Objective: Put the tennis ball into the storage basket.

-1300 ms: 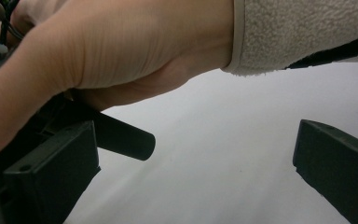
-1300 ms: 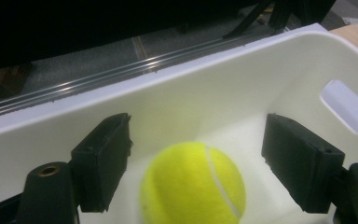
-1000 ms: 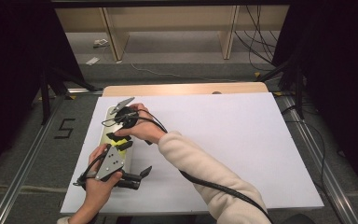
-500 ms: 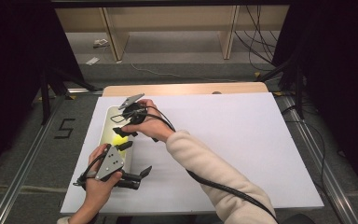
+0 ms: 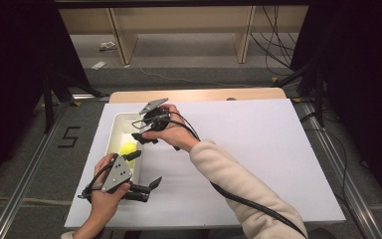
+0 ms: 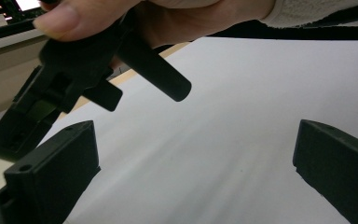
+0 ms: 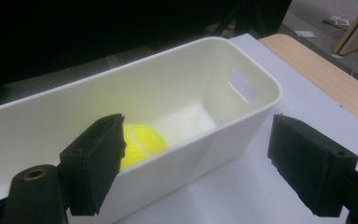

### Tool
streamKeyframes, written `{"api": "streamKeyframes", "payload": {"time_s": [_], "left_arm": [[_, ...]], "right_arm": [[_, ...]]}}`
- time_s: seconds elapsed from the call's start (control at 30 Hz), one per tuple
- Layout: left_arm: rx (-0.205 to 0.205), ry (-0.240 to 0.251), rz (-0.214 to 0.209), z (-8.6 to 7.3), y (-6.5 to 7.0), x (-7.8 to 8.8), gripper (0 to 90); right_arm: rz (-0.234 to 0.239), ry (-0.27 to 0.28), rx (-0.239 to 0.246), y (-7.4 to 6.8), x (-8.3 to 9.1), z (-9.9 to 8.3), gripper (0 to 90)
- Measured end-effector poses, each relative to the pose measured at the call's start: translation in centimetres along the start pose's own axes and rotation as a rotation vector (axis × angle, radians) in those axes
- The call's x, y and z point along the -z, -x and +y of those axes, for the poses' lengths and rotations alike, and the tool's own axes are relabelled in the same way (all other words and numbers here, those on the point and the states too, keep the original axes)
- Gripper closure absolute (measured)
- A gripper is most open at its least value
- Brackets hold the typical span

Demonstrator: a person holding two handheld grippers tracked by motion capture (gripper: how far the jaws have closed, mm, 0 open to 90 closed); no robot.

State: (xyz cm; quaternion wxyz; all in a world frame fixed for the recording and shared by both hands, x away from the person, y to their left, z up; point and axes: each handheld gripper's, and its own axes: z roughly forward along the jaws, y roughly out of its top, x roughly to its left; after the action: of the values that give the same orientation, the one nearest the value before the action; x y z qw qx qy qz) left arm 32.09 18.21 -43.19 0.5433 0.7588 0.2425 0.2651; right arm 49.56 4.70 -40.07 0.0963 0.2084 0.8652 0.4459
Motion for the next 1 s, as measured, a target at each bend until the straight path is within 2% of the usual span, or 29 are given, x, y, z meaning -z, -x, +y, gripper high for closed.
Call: {"api": "streamKeyframes", "payload": {"time_s": [1.0], "left_arm": [[0.004, -0.001, 0.004, 0.0, -0.1, 0.0, 0.0]], "right_arm": [[-0.060, 0.010, -0.047, 2.4, 4.8, -4.2, 20.3]]}}
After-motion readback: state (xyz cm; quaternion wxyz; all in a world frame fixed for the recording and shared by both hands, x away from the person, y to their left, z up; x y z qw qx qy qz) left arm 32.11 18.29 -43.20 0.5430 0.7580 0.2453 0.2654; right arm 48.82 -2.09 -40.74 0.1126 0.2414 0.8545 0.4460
